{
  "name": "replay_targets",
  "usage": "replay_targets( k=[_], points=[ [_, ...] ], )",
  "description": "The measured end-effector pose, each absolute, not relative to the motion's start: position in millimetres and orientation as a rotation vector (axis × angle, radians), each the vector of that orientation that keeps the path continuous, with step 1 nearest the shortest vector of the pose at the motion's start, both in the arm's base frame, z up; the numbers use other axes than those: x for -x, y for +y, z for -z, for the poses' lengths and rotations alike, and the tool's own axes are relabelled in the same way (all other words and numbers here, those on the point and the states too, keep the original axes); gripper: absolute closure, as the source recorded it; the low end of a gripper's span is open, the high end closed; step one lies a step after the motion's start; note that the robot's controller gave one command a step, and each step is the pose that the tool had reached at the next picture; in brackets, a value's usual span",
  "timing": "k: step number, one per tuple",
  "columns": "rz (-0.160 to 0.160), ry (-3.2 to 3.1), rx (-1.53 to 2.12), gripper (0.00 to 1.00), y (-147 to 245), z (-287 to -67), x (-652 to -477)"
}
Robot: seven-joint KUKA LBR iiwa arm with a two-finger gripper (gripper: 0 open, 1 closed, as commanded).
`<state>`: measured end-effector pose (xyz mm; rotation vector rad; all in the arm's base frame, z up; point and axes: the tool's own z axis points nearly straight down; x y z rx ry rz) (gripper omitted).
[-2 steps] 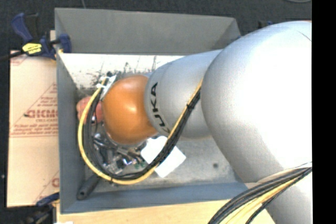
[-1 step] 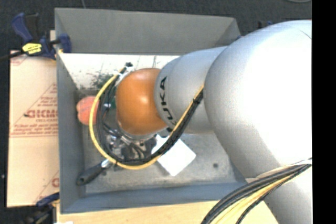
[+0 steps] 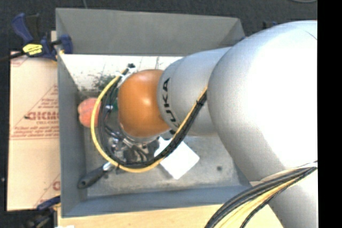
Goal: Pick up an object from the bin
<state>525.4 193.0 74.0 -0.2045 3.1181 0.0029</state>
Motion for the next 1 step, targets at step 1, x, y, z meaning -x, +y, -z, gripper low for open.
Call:
replay_targets(
  k=[1],
  points=[
    [-0.004, 3.118, 0.203, 1.0, 192.9, -75.8, -525.4]
  ],
)
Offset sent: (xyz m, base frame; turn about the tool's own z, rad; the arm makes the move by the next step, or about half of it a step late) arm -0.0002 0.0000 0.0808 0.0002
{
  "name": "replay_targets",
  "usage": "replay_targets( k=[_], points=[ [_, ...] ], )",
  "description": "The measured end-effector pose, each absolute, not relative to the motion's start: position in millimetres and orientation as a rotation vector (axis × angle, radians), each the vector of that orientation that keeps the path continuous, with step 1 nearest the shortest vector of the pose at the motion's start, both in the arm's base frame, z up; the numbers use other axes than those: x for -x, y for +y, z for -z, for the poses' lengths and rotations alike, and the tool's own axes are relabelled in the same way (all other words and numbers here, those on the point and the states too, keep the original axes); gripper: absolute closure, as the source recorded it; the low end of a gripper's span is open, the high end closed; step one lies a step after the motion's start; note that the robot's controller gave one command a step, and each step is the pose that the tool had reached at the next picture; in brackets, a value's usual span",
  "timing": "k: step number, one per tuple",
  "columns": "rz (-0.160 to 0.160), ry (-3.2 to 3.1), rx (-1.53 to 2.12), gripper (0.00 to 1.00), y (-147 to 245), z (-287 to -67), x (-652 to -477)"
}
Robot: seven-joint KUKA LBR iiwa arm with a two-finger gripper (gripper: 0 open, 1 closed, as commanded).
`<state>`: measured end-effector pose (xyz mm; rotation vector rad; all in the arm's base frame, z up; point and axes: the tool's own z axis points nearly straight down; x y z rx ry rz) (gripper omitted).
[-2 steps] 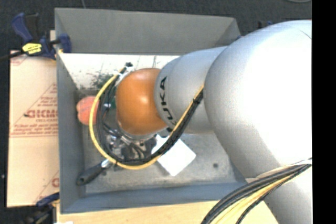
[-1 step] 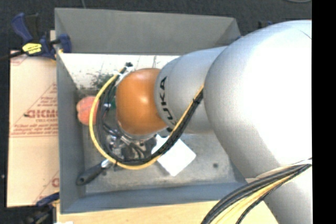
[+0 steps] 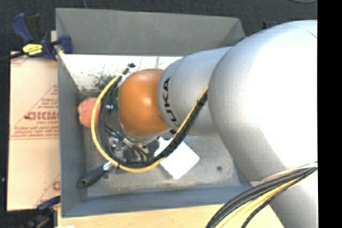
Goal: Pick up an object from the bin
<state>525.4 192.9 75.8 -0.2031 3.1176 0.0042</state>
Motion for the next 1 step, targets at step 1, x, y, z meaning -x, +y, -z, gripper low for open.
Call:
replay_targets(
  k=[1],
  points=[
    [0.001, 3.128, 0.202, 1.0, 191.7, -112.4, -522.8]
  ],
)
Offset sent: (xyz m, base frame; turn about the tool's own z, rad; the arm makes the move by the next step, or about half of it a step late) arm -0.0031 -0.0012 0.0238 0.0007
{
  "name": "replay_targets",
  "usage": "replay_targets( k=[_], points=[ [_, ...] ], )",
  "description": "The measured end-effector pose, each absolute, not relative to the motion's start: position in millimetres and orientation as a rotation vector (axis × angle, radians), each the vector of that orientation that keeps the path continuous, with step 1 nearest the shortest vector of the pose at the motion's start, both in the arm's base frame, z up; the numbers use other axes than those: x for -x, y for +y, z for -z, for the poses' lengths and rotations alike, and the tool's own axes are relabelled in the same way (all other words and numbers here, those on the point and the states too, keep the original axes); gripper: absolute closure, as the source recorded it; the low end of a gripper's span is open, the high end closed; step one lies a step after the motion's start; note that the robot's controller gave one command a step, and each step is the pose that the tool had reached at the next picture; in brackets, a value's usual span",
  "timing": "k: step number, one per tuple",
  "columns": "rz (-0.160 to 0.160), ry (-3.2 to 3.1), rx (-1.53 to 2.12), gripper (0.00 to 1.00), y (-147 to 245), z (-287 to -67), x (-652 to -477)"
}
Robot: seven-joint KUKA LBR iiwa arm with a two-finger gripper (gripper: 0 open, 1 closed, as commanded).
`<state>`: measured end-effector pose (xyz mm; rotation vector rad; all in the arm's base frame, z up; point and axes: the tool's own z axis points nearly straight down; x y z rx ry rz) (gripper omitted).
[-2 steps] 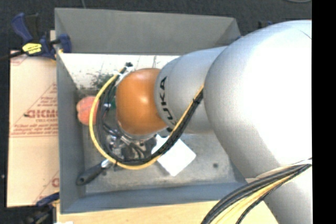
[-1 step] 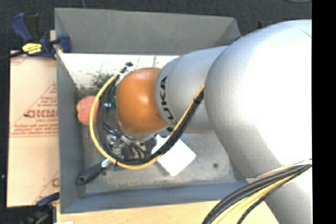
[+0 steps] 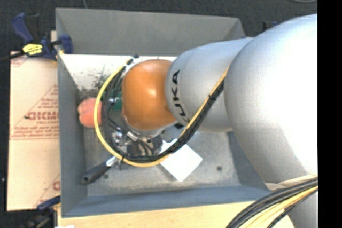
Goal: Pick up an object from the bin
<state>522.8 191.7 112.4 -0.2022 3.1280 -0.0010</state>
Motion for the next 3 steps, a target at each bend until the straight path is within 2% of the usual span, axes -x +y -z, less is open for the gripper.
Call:
replay_targets(
  k=[1, 3],
  points=[
    [-0.003, 3.117, 0.199, 1.0, 193, -154, -526.0],
    [-0.003, 3.119, 0.196, 1.0, 192, -187, -525.6]
  ],
)
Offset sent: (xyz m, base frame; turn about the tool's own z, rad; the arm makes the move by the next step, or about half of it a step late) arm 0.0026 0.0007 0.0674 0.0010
